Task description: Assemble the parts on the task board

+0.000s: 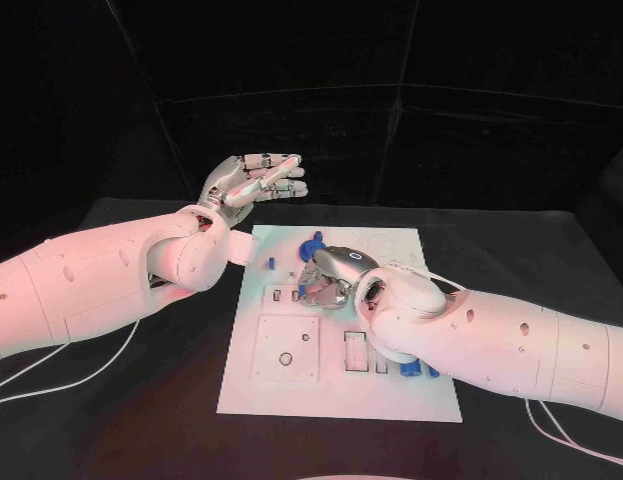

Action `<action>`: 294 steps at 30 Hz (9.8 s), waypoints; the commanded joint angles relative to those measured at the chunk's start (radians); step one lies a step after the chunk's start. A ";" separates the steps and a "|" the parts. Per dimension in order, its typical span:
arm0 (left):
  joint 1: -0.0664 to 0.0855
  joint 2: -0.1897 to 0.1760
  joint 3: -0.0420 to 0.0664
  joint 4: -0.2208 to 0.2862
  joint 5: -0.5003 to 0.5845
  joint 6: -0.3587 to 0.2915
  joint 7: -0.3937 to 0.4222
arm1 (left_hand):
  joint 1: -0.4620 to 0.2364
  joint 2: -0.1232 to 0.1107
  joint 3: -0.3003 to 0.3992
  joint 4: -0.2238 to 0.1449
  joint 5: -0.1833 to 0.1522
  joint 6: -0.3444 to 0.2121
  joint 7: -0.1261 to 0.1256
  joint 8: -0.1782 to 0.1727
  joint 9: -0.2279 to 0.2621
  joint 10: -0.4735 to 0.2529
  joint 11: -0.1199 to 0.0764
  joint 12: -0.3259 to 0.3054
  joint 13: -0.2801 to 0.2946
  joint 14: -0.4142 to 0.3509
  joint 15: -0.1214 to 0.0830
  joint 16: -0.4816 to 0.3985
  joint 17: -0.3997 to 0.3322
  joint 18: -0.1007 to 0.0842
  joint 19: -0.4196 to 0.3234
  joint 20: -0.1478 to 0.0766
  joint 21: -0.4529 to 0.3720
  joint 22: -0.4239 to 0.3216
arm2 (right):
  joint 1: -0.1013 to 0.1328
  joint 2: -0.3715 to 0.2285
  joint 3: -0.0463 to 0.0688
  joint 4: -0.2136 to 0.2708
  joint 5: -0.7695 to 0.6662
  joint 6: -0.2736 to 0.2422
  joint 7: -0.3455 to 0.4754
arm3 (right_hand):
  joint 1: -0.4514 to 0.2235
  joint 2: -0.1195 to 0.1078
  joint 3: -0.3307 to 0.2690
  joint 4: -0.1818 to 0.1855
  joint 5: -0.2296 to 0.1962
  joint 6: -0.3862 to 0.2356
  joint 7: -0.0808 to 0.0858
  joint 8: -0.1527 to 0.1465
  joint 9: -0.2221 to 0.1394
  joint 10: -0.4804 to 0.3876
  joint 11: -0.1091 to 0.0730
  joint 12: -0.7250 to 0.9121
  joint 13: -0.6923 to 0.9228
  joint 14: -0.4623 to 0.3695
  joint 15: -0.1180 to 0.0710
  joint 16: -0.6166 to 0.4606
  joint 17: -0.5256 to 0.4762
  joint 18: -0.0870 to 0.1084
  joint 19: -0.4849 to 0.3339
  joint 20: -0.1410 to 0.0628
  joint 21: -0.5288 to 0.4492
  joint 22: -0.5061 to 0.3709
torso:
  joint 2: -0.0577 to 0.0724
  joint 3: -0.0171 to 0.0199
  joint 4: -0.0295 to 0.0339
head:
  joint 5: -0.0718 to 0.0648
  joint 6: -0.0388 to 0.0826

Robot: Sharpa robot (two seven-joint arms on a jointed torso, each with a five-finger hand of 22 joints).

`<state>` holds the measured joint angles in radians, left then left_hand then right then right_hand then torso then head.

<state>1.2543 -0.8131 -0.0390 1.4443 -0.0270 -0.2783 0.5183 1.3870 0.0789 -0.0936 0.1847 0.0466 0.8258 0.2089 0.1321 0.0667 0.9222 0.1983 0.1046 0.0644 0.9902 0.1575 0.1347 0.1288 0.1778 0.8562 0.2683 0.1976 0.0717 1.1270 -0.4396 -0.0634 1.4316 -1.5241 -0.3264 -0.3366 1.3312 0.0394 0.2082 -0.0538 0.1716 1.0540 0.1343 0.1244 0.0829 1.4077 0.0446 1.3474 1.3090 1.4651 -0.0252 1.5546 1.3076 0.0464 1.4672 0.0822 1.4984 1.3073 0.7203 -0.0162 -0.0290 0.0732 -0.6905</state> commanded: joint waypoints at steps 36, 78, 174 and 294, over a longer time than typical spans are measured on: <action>0.001 0.002 0.001 -0.003 0.002 0.018 0.012 | 0.006 0.006 -0.001 -0.009 0.001 0.005 0.037 -0.004 0.000 0.007 0.003 -0.007 0.000 0.008 0.003 -0.008 0.000 0.006 0.008 0.003 -0.005 -0.002 | -0.004 -0.002 -0.003 0.002 -0.023 0.088 -0.043 | -0.006 -0.010 0.004 -0.003 0.004 0.008 -0.006 0.000 0.000 -0.011 -0.001 -0.009 0.034 0.097 -0.003 0.000 0.225 -0.011 0.023 -0.003 0.003 0.091 | -0.001 -0.0003 0.0006 | 0.007 -0.016; 0.001 0.001 0.001 -0.003 0.002 0.023 0.012 | 0.006 0.006 -0.001 -0.009 0.001 0.005 0.037 -0.004 0.000 0.007 0.003 -0.007 0.000 0.008 0.003 -0.008 0.000 0.006 0.008 0.003 -0.005 -0.002 | -0.007 0.007 -0.003 -0.005 -0.024 0.028 -0.055 | -0.057 -0.049 -0.002 0.017 -0.018 -0.045 0.016 -0.030 -0.012 -0.030 0.018 -0.035 0.012 0.098 0.013 0.000 0.228 -0.011 0.024 0.011 0.002 0.092 | -0.001 -0.0003 0.0000 | 0.007 -0.017; 0.030 0.139 -0.045 -0.074 -1.074 0.458 -1.044 | -0.229 0.078 -0.204 0.107 0.002 0.077 -0.136 0.435 0.415 0.355 -0.197 1.074 1.030 0.581 -0.220 1.436 1.442 -0.121 0.619 -0.225 1.201 1.207 | 0.141 -0.388 0.052 0.108 0.568 -0.071 0.351 | 0.001 -0.048 -0.168 0.084 -0.006 -0.137 0.027 0.016 -0.008 -0.090 0.029 -0.102 -0.060 0.058 0.022 -0.097 0.060 0.031 -0.082 0.023 -0.112 -0.126 | -0.069 0.0224 -0.0002 | 0.025 -0.040; 0.000 0.112 -0.080 -0.005 -1.020 0.089 -1.028 | -0.193 -0.175 0.758 -0.176 0.270 0.034 -0.147 0.501 0.566 0.385 -0.213 1.036 1.025 0.581 -0.235 1.436 1.442 -0.125 0.627 -0.237 1.213 1.251 | 0.141 -0.354 0.051 0.043 0.535 -0.022 0.301 | 0.039 -0.037 -0.192 0.073 0.120 -0.142 0.026 0.032 -0.013 -0.091 0.026 -0.107 -0.066 0.060 0.017 -0.109 0.052 0.033 -0.080 0.017 -0.129 -0.143 | -0.069 0.0218 0.0076 | 0.044 -0.084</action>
<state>1.2557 -0.7005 -0.1191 1.4362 -0.9847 -0.1451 -0.5079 1.1983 -0.1015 0.5042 0.1640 0.3105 0.8574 0.0692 0.6287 0.6320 1.3046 -0.0126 1.1461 1.0896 1.4650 -0.0713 1.5677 1.3074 0.0690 1.4668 0.0397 1.4078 1.3079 1.2655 -0.7927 -0.0132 1.4737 -0.9859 -0.3536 -0.0367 1.3623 0.0043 0.0205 0.0199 0.2883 0.9144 0.1611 0.1510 0.0718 1.3201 0.0749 1.2458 1.2440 1.4631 -0.0019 1.4499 1.3073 0.0620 1.3884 0.1036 1.3736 1.1651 0.6510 0.0059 -0.0200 0.1151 -0.7740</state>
